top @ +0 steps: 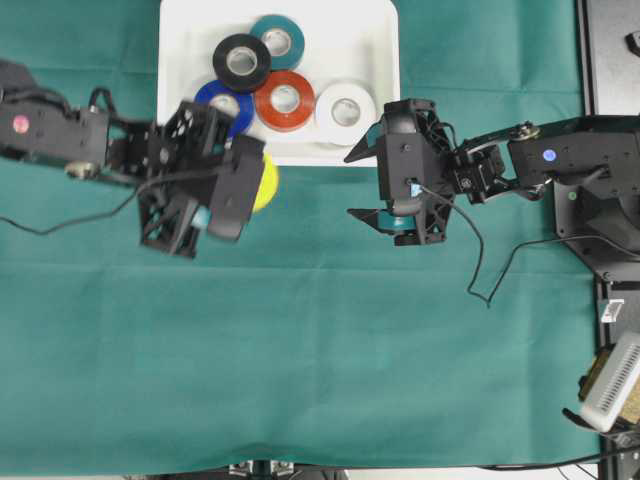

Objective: Put the tape alternately from left to right into the white case.
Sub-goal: 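Lift the yellow roll and carry it into the tray, then lower the yellow roll into the tray's upper right and release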

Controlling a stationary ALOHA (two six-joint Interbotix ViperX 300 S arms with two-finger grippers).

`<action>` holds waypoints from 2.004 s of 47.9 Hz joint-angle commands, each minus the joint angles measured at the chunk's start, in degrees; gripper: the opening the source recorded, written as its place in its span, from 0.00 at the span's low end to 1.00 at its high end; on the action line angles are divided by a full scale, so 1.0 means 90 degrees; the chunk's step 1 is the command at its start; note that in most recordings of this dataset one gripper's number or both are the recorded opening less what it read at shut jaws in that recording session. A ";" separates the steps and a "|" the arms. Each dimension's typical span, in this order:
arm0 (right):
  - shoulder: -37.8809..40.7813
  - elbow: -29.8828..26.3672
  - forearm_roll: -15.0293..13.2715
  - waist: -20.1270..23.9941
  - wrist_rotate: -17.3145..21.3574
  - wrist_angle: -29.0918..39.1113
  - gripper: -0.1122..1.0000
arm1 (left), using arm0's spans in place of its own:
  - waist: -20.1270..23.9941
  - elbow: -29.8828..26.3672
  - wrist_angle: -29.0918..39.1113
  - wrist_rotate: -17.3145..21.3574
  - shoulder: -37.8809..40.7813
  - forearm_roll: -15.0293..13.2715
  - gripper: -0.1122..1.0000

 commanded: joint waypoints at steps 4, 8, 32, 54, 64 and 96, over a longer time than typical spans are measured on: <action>-0.0127 -0.0049 0.0000 0.0029 0.0010 -0.0049 0.85 | 0.0391 -0.0439 -0.0146 0.0000 0.0117 0.0029 0.08; -0.0127 -0.0049 0.0010 0.0039 0.0010 -0.0049 0.85 | 0.0566 -0.0635 -0.0146 0.0000 0.0283 0.0029 0.08; -0.0137 -0.0039 0.0010 0.0068 0.0010 -0.0078 0.85 | 0.1250 -0.1846 -0.0264 0.1494 0.1357 0.0029 0.08; -0.0127 -0.0039 0.0010 0.0068 0.0010 -0.0078 0.85 | 0.1602 -0.2510 -0.0400 0.1553 0.1963 0.0020 0.08; -0.0127 -0.0029 0.0010 0.0068 0.0010 -0.0078 0.85 | 0.1621 -0.2559 -0.0400 0.1543 0.1982 0.0010 0.08; -0.0127 -0.0029 0.0010 0.0068 0.0010 -0.0088 0.85 | 0.1602 -0.2461 -0.0381 0.1377 0.1885 0.0010 0.67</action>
